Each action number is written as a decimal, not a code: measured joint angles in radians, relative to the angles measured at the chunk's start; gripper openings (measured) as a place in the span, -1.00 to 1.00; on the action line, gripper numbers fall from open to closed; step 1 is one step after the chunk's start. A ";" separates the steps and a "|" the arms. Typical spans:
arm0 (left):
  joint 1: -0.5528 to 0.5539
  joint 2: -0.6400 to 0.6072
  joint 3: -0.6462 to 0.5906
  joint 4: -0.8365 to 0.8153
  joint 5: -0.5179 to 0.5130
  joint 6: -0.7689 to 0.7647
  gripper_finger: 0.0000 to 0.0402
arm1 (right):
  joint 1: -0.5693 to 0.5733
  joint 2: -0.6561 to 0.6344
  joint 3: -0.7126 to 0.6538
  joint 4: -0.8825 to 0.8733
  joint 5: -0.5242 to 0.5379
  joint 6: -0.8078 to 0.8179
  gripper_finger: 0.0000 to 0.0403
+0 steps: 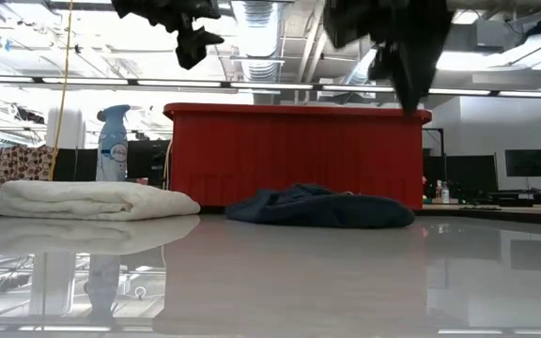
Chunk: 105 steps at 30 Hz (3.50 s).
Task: Fold Laundry from Bin
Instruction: Fold the black shorts
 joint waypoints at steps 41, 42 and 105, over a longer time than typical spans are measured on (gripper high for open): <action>-0.616 -0.122 -0.001 0.537 -0.515 -0.218 -0.10 | -0.188 -0.440 -0.853 0.990 0.171 -0.292 -0.15; -0.612 -0.127 -0.001 0.520 -0.514 -0.219 -0.10 | -0.184 -0.427 -0.854 1.003 0.171 -0.327 -0.15; -0.606 0.172 0.002 0.313 -0.670 0.296 -0.10 | -0.121 -0.299 -0.187 0.725 0.142 0.103 -0.91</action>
